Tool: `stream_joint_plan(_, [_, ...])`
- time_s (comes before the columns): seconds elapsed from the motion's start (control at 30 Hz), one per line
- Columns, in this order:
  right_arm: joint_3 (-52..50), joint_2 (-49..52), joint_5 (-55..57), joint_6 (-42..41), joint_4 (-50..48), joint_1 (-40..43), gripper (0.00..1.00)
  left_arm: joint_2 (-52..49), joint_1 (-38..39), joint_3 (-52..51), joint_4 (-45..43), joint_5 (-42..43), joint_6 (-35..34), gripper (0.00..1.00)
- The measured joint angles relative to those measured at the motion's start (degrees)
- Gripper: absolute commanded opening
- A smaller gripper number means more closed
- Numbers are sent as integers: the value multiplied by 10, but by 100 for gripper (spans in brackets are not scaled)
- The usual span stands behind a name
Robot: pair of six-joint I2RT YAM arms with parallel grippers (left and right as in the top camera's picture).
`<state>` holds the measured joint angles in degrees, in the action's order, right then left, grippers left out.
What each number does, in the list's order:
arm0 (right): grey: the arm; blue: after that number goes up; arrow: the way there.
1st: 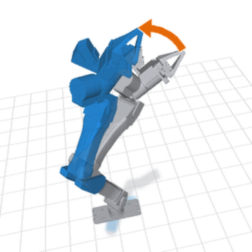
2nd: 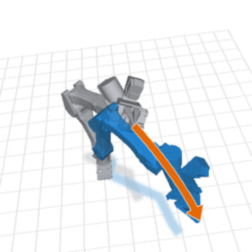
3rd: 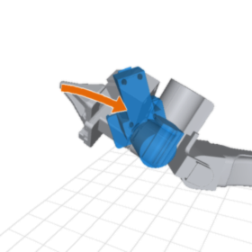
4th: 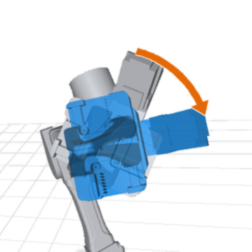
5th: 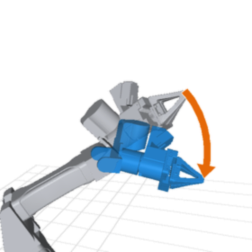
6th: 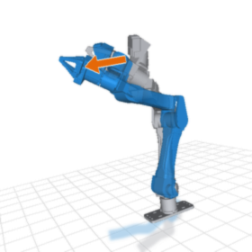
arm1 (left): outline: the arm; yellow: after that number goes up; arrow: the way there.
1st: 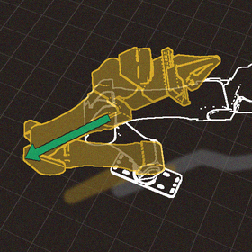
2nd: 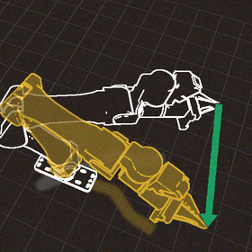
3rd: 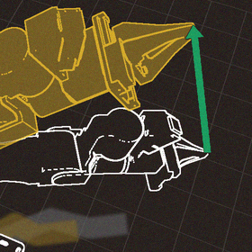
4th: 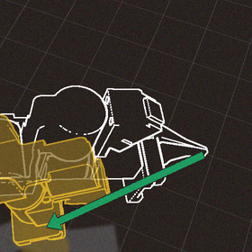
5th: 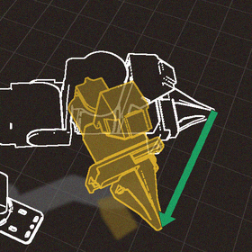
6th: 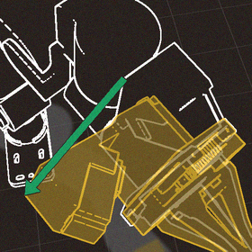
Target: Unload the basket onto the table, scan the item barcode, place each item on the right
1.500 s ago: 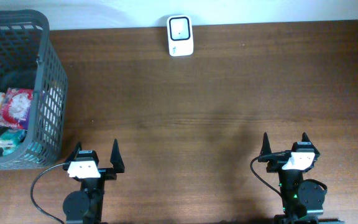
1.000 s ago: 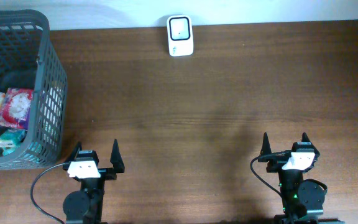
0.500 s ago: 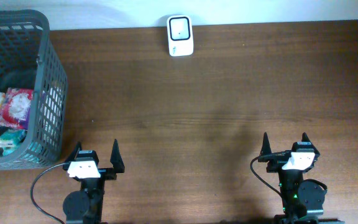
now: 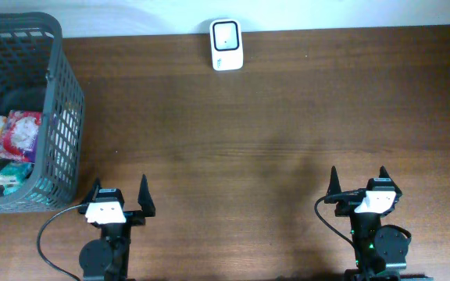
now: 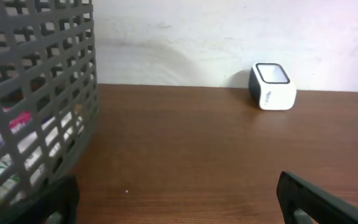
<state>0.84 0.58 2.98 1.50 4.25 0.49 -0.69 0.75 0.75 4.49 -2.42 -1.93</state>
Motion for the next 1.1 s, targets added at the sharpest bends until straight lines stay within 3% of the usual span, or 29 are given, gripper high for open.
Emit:
stream_joint_plan(0.4, [0,0,0,0,0,0,98,0,0,-1,-31,-9,20,99])
stream_joint_plan(0.6, [0,0,0,0,0,-1,98,-2,0,-2,-267,86,20,99])
stream_joint_plan(0.77, [0,0,0,0,0,-1,99,-2,0,-2,-404,116,20,99])
stream_joint_plan(1.03, [0,0,0,0,0,-1,99,-8,0,56,-402,112,20,99])
stream_joint_plan(1.1, [0,0,0,0,0,-1,99,-37,0,119,-319,107,20,99])
